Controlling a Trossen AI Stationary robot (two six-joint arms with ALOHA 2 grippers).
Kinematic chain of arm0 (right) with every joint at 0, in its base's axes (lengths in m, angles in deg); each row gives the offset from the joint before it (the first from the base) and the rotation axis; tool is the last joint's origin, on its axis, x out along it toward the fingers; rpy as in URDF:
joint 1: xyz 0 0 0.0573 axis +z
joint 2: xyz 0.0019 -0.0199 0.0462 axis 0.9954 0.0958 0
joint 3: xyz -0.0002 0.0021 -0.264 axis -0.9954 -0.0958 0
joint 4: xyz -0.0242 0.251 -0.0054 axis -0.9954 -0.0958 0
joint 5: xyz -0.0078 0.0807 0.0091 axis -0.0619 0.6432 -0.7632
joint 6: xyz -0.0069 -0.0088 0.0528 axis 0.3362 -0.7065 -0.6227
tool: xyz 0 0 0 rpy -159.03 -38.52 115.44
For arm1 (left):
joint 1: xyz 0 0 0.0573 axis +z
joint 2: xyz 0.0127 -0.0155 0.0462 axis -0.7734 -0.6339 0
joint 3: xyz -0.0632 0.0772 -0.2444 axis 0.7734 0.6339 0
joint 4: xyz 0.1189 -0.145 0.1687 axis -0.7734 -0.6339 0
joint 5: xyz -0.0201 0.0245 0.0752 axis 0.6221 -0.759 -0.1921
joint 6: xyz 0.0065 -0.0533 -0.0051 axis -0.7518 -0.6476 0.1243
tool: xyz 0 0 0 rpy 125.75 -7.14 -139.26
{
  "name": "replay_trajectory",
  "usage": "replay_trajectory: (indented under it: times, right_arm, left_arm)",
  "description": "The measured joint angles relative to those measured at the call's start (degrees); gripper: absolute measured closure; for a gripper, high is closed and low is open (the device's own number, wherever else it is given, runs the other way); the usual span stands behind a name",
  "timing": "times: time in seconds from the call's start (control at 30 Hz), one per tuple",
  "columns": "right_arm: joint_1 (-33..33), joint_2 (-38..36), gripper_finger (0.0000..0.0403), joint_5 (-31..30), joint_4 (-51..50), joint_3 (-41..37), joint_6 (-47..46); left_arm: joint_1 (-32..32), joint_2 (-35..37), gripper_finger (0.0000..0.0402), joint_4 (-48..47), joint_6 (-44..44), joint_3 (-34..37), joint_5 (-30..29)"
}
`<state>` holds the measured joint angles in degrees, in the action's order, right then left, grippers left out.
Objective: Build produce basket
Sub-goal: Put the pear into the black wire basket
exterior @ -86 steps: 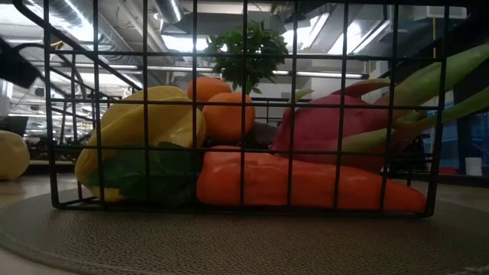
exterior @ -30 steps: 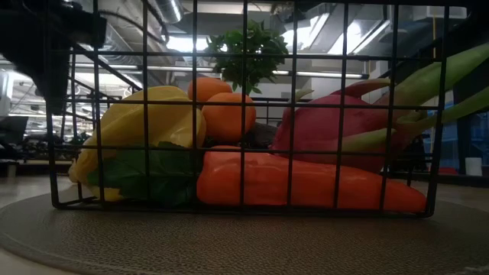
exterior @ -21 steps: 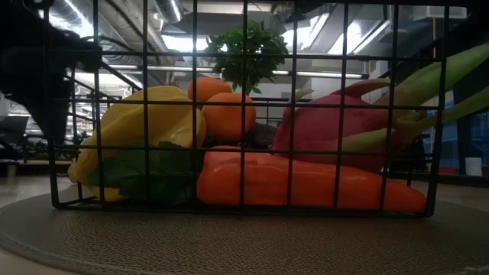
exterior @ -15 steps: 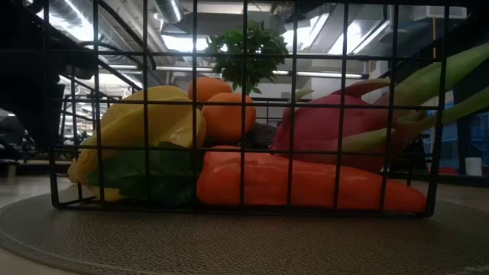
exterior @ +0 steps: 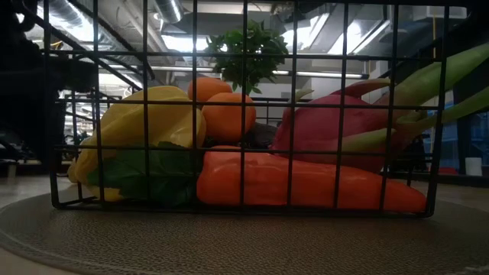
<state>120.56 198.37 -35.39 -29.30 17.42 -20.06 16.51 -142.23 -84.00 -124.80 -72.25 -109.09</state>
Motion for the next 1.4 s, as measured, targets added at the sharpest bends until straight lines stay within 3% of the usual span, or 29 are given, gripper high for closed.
replay_trajectory:
  times: [0.37, 0.83, 1.4]
  right_arm:
    - [0.0, 0.0, 0.0267, 0.0, 0.0, 0.0, 0.0]
    - [0.0, 0.0, 0.0267, 0.0, 0.1, 0.0, 0.0]
    - [0.0, 0.0, 0.0267, 0.0, 0.1, 0.0, 0.0]
  left_arm:
    - [0.0, -4.2, 0.0241, 0.4, -0.2, 0.0, -0.1]
    - [2.4, -4.3, 0.0245, 0.6, 0.3, 0.0, 0.2]
    - [2.4, -4.3, 0.0302, 0.4, 0.4, 0.0, 0.5]
